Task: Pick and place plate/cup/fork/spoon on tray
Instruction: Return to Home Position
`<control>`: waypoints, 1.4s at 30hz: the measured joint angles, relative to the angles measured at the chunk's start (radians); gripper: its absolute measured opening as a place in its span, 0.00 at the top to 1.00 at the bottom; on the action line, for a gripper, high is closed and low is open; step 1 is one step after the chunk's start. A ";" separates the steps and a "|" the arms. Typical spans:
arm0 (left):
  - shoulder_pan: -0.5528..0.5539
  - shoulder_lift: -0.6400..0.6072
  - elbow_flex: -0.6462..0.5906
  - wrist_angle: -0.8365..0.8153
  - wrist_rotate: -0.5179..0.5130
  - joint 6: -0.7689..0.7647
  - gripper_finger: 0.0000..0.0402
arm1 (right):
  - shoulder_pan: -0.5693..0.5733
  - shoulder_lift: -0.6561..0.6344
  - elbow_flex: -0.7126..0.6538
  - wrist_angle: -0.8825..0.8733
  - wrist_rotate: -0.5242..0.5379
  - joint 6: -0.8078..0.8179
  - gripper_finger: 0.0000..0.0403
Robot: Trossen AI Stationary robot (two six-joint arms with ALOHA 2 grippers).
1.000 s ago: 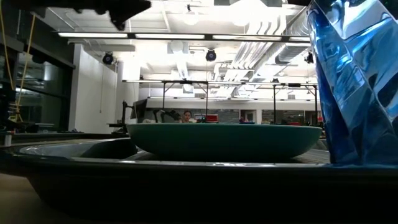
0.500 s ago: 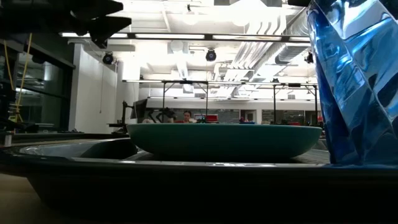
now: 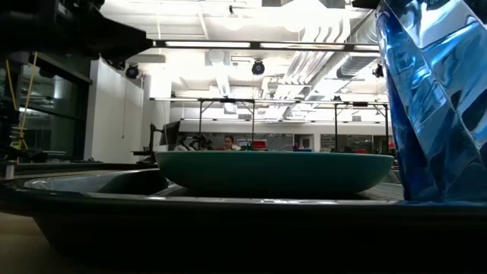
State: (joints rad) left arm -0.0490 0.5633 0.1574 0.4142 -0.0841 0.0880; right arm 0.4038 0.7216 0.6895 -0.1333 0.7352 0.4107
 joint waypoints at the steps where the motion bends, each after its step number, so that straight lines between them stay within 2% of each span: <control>1: 0.006 -0.009 0.000 -0.017 0.000 0.002 0.73 | 0.000 0.000 0.000 0.000 0.002 0.000 0.49; 4: 0.025 -0.047 0.000 -0.098 0.011 0.014 0.93 | 0.000 0.000 -0.001 -0.001 0.002 0.000 0.49; 5: 0.029 -0.061 0.000 -0.127 0.016 0.016 0.96 | 0.000 0.000 -0.001 -0.003 0.002 0.000 0.49; 9: 0.037 -0.115 -0.010 -0.162 0.020 0.002 0.98 | 0.000 0.000 -0.001 -0.015 -0.002 0.000 0.49; 15: 0.037 -0.199 -0.146 -0.033 0.017 -0.042 1.00 | 0.000 -0.004 -0.001 -0.017 -0.003 0.000 0.49; 24: 0.038 -0.231 -0.146 -0.077 0.011 -0.052 1.00 | 0.000 -0.010 -0.001 -0.055 -0.005 0.017 0.49; 29: 0.038 -0.231 -0.146 -0.081 -0.006 -0.052 1.00 | 0.000 -0.033 -0.001 -0.147 -0.018 0.030 0.51; 33: 0.038 -0.231 -0.146 -0.082 -0.008 -0.051 1.00 | 0.010 -0.075 -0.001 -0.272 -0.011 0.091 0.61; 39: 0.038 -0.231 -0.146 -0.104 -0.009 -0.051 1.00 | 0.057 -0.169 -0.004 -0.466 -0.005 0.166 0.95; 42: 0.038 -0.230 -0.146 -0.105 -0.009 -0.051 1.00 | 0.098 -0.242 -0.064 -0.457 -0.003 0.176 0.96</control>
State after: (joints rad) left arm -0.0109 0.3336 0.0113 0.3092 -0.0933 0.0373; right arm 0.5019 0.4797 0.6258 -0.5899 0.7325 0.5867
